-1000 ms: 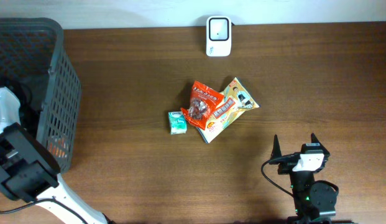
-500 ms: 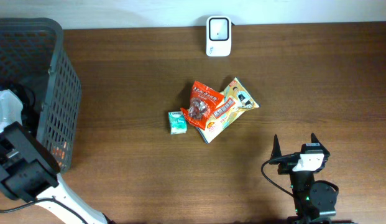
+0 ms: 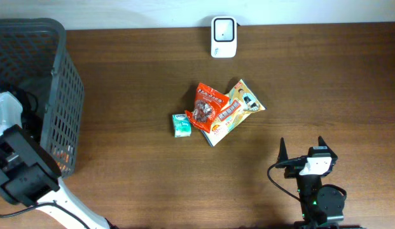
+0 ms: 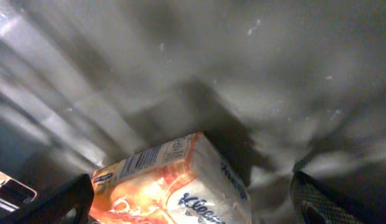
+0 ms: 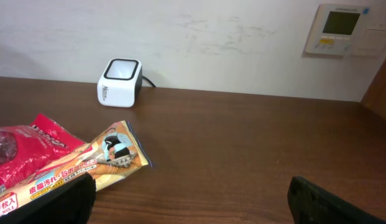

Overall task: Scan the item barcode
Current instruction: 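Lower the left gripper into the basket and grasp the orange-white pack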

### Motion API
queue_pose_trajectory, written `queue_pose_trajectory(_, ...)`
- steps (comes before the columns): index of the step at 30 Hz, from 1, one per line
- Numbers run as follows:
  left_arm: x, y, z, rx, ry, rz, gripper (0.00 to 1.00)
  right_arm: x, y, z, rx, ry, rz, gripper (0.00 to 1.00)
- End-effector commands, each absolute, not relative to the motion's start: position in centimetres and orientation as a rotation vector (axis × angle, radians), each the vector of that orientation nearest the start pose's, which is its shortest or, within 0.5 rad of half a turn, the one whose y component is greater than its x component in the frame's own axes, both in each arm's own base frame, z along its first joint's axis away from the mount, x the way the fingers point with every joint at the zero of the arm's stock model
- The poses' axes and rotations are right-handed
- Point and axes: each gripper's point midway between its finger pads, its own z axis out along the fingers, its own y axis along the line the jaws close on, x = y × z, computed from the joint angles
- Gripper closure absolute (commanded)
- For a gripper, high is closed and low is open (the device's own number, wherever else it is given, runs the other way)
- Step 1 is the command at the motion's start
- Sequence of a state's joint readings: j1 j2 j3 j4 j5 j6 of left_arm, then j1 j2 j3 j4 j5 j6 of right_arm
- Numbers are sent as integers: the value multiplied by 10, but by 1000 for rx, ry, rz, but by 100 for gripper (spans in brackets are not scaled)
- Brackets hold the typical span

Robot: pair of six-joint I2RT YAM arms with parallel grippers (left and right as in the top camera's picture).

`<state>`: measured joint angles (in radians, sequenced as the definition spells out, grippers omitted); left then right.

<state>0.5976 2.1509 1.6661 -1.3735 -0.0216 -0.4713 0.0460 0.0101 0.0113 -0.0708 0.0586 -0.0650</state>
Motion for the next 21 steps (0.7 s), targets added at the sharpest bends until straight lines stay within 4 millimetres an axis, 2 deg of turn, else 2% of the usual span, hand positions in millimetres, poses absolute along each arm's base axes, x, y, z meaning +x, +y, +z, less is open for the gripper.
queue_pose_trajectory(1,285,192,37,-1713,2965,-34,13,246,4,156,-61,1647,-58,2)
queue_pose_trajectory(5,287,194,36,-1707,2953,-33,41,246,4,156,-61,1647,-58,2)
queue_pose_trajectory(10,287,194,36,-1707,2954,-34,60,246,4,156,-61,1647,-58,2)
queue_pose_trajectory(15,287,194,36,-1706,2953,-33,99,246,4,156,-61,1647,-58,2)
queue_pose_trajectory(21,290,199,40,-1711,2934,-34,100,246,4,156,-61,1647,-58,2)
